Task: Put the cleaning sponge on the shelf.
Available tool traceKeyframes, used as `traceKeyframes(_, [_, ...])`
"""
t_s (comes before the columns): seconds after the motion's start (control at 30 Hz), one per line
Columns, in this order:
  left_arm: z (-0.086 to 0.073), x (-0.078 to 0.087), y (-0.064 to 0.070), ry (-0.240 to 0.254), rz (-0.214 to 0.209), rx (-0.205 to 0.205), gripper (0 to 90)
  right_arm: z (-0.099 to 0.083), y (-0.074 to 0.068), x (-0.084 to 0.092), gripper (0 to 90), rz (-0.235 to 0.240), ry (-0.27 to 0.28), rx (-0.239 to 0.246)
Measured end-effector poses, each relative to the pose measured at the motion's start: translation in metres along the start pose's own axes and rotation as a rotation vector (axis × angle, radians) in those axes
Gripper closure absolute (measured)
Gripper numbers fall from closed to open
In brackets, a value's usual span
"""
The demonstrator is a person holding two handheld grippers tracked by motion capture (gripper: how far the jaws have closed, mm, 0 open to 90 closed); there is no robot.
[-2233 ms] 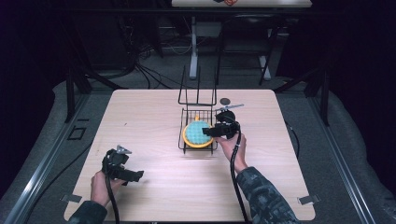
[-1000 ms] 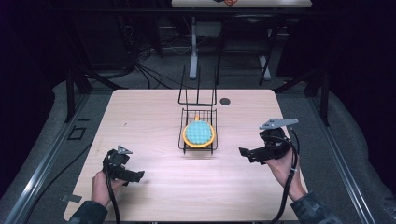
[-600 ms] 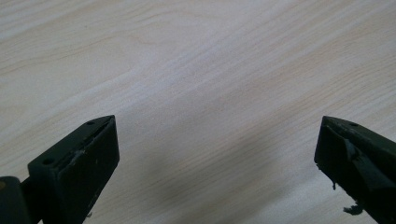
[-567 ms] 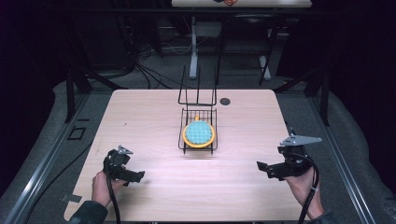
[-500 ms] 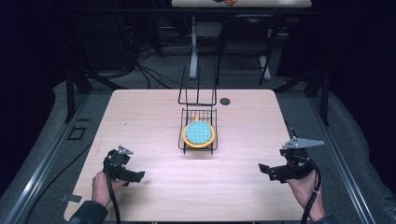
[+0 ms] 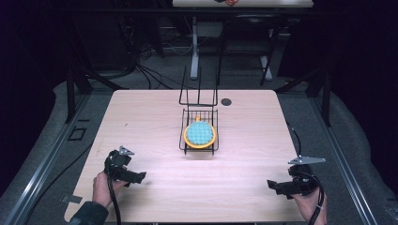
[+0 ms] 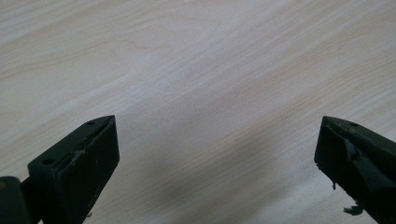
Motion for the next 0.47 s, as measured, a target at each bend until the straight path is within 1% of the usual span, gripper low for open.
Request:
traceKeyframes(0.07, [0.0001,-0.0011,-0.0002,0.000,0.003,-0.001,0.1,-0.0022,0.0014,-0.0031,0.0,-0.010,-0.019,0.019])
traceKeyframes(0.1, [0.0000,-0.0014,-0.0001,-0.004,-0.001,-0.002,0.1,-0.0018,0.0028,-0.0041,0.0,-0.020,-0.017,0.032])
traceKeyframes(0.2, [0.0000,-0.0031,0.0005,-0.008,0.001,-0.005,0.1,-0.0020,0.0020,-0.0062,0.0,-0.023,-0.024,0.037])
traceKeyframes(0.23, [0.0002,-0.0031,0.0013,-0.009,-0.006,-0.006,0.1,-0.0026,0.0011,-0.0069,0.2,-0.027,-0.030,0.033])
traceKeyframes(0.27, [0.0001,-0.0031,0.0018,-0.012,-0.006,-0.007,0.1,-0.0031,0.0015,-0.0078,0.4,-0.031,-0.033,0.046])
traceKeyframes(0.33, [0.0008,-0.0037,0.0027,-0.009,-0.009,-0.015,0.1,-0.0040,0.0012,-0.0083,0.4,-0.031,-0.038,0.049])
traceKeyframes(0.47, [0.0006,-0.0048,0.0033,-0.013,-0.008,-0.014,0.1,-0.0041,0.0020,-0.0086,0.8,-0.032,-0.037,0.039])
Point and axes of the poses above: each handheld gripper's, and its own axes: x roughly backward along the jaws, z roughly out of its top, y roughly to its right, the point moved 10 cm from there along -x, roughly forward along the jaws, and after that the axes turned 7 degrees about x, right-handed, at the moved point
